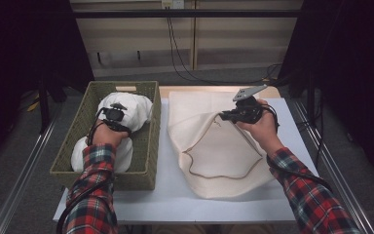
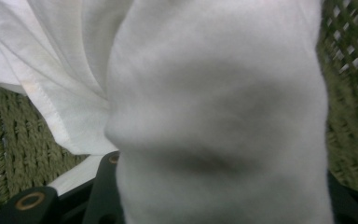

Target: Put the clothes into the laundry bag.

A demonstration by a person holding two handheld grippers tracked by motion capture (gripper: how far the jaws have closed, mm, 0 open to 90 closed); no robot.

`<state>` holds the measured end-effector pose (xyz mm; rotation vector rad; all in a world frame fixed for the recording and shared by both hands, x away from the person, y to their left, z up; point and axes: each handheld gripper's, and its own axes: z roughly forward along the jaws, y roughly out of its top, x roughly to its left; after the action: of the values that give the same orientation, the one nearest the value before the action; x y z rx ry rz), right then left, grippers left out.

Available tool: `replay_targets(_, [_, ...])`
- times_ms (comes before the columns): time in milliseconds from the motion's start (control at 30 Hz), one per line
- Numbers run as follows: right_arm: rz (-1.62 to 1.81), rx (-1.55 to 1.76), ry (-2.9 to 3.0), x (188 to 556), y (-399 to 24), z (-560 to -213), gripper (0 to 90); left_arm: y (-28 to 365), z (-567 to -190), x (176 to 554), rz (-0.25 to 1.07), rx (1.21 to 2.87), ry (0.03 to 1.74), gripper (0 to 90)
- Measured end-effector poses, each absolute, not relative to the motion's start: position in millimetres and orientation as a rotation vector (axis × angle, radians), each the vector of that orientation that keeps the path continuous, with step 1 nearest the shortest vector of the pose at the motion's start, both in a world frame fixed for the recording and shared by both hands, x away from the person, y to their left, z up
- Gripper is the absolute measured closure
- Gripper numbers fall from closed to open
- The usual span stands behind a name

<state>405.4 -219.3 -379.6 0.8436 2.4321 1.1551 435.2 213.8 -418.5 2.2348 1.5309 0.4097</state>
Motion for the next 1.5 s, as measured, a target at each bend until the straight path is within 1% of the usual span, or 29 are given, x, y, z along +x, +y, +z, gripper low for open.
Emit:
replay_targets(33, [1.152, 0.847, 2.431, 406, -218, -379, 87.9, 216, -413, 434, 0.413, 2.192, 1.551, 55.6])
replay_targets(100, [1.149, 0.846, 2.429, 406, -218, -379, 87.9, 219, -404, 432, 0.401, 2.167, 1.535, 55.7])
replay_targets(167, [1.151, 0.848, 2.43, 406, -218, -378, 87.9, 222, -387, 429, 0.39, 2.091, 1.531, 55.7])
replay_targets(200, [1.151, 0.849, 2.428, 406, -218, -378, 88.0, 222, -387, 429, 0.39, 2.091, 1.531, 55.7])
replay_targets(267, [1.149, 0.851, 2.428, 406, -218, -377, 87.9, 222, -376, 427, 0.396, 2.026, 1.521, 55.7])
replay_targets(333, [1.14, 0.852, 2.428, 406, -217, -377, 87.9, 223, -364, 425, 0.373, 1.981, 1.495, 55.8])
replay_targets(367, [1.14, 0.852, 2.428, 406, -217, -377, 87.9, 223, -364, 425, 0.373, 1.981, 1.495, 55.8])
replay_targets(433, [1.149, 0.848, 2.427, 406, -217, -376, 87.9, 219, -354, 422, 0.364, 1.929, 1.47, 55.9])
replay_targets(533, [1.15, 0.856, 2.424, 406, -217, -376, 87.9, 217, -347, 421, 0.356, 1.933, 1.439, 56.0])
replay_targets(633, [1.151, 0.86, 2.424, 407, -217, -377, 87.9, 214, -334, 420, 0.328, 1.877, 1.416, 55.9])
replay_targets(700, [1.151, 0.861, 2.428, 407, -217, -379, 88.0, 212, -331, 419, 0.325, 1.876, 1.404, 56.0])
replay_targets(767, [1.155, 0.87, 2.423, 408, -217, -379, 88.0, 208, -322, 417, 0.31, 1.868, 1.355, 56.1])
replay_targets(933, [1.156, 0.883, 2.422, 408, -218, -379, 88.0, 200, -307, 411, 0.322, 1.88, 1.271, 56.1])
replay_targets(1233, [1.159, 0.882, 2.426, 410, -216, -379, 88.0, 186, -289, 403, 0.266, 1.849, 1.177, 56.0])
replay_targets(1500, [1.171, 0.911, 2.424, 412, -219, -382, 87.9, 163, -271, 391, 0.186, 1.874, 1.029, 56.0])
